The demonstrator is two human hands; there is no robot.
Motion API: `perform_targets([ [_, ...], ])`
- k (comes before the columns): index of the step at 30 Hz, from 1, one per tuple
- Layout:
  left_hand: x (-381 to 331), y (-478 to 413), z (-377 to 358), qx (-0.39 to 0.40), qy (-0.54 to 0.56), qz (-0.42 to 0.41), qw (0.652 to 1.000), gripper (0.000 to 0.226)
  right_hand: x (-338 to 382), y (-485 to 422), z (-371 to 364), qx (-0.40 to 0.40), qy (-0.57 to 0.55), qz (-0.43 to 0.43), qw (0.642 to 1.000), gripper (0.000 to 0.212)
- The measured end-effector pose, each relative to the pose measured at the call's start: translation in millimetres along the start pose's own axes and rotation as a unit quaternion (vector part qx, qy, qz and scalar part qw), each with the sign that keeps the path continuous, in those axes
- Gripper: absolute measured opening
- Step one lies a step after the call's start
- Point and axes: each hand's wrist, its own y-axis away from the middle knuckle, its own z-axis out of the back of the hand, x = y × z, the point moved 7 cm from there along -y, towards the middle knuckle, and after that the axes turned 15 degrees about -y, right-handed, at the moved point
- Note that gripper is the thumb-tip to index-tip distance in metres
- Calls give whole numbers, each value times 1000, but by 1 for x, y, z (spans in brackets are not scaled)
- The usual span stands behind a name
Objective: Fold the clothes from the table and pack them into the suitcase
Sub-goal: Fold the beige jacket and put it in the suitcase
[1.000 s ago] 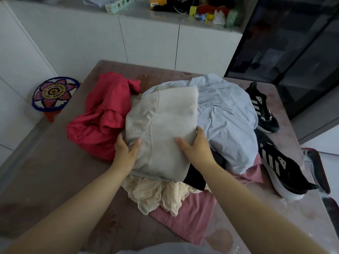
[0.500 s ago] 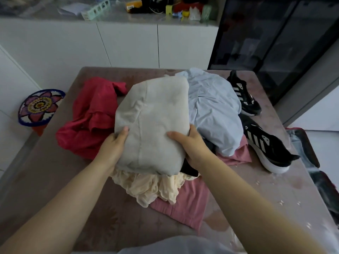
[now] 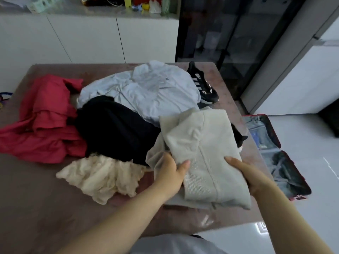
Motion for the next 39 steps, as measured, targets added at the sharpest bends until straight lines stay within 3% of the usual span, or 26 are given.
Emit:
perform_targets([
  [2,7,6,-47,67,-4,28,997,63,-1,-4,36,-9,36,2,999,102],
  [5,6,25,-88,122,12,57,991,63,5,-11,66,10,100,-5,995,73],
  [9,13,29,-89,72,12,120,990,59,14,-28,79,47,183,4,982,57],
  [13,23,38,-62,-97,-42,197,975,99,15,-37,75,60,241,20,968,51],
  [16,35,32,-70,-68,140,267,951,125,14,-43,74,38,253,43,966,60],
  [18,34,25,-73,-59,233,282,929,108,15,-47,73,38,267,45,962,58],
  [20,32,18,-71,-76,253,294,918,70,22,-53,72,30,252,32,967,50],
  [23,29,9,-71,-61,294,317,899,73,29,-61,71,-5,176,-10,984,58],
  [24,27,6,-69,-57,301,314,899,72,32,-62,67,-4,170,-17,985,51],
  [27,30,0,-63,-24,267,296,917,49,37,-59,52,22,174,-17,984,25],
  [30,33,0,-52,-27,225,250,941,30,29,-59,49,47,168,-28,984,32],
  [35,49,-4,-37,-65,93,210,971,53,4,-65,54,35,202,-52,977,61],
  [39,46,-13,-38,-30,65,187,980,89,16,-74,49,40,193,-48,979,58],
])
